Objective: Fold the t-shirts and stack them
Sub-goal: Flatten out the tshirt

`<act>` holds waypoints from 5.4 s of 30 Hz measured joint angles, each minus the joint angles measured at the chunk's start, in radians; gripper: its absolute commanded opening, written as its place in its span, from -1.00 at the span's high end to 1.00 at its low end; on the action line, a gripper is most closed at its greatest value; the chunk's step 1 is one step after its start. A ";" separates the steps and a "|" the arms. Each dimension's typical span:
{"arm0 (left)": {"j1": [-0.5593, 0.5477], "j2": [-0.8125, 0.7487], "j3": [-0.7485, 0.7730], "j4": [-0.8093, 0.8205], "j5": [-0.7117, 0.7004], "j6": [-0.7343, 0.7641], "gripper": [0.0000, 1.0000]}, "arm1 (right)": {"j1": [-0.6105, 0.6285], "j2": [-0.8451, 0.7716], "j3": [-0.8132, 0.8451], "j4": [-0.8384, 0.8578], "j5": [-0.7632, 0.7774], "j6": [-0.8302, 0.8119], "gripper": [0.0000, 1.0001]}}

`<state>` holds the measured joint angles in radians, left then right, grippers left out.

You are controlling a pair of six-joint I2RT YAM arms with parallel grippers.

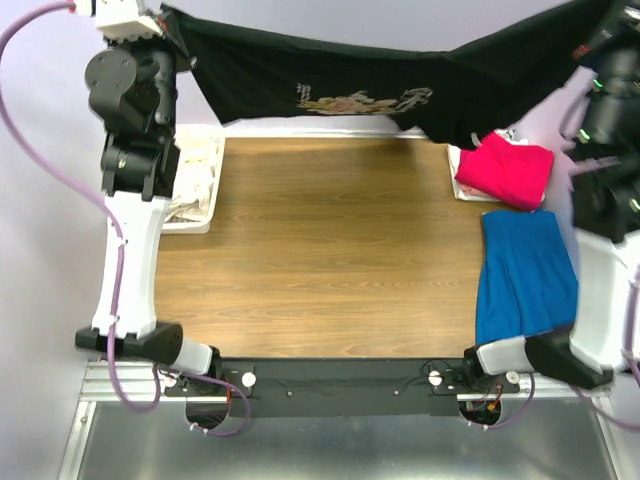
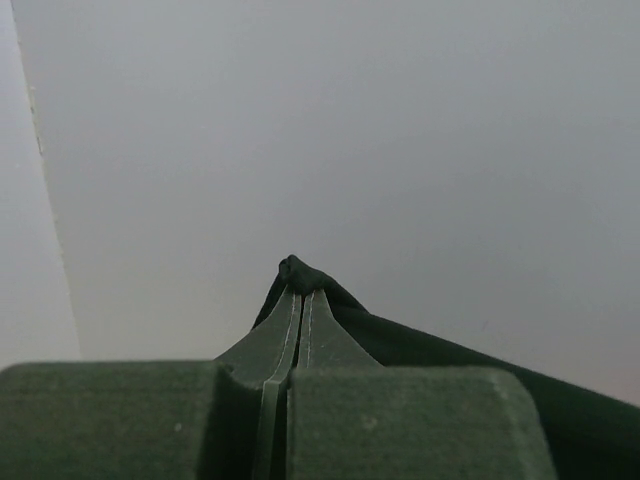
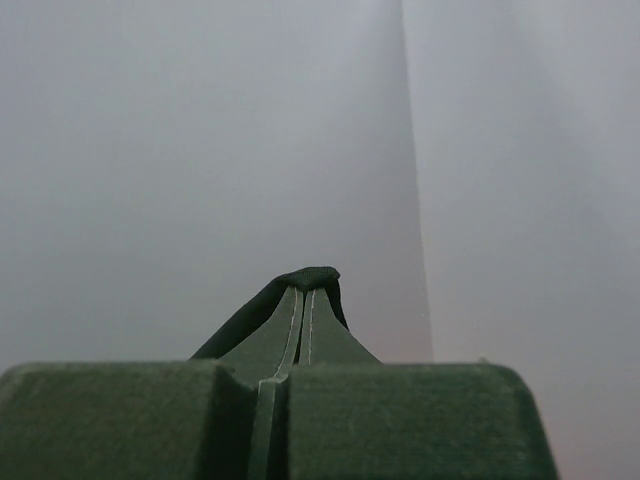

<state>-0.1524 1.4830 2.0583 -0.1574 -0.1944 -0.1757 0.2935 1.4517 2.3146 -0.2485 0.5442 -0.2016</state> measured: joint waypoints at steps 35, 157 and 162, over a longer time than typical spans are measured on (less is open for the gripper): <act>0.000 0.064 -0.577 0.024 0.070 -0.058 1.00 | -0.049 0.336 -0.299 0.094 0.006 0.049 0.99; 0.027 -0.216 -0.045 -0.108 0.105 -0.054 1.00 | -0.221 -0.144 -0.174 0.095 -0.249 0.129 0.99; 0.027 -0.182 -0.045 -0.162 0.102 -0.030 1.00 | -0.221 -0.053 -0.167 0.082 -0.250 0.126 0.99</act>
<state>-0.1257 1.3006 2.0136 -0.3195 -0.0925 -0.2058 0.0727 1.3983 2.1475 -0.1665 0.2943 -0.0757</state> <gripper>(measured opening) 0.010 0.014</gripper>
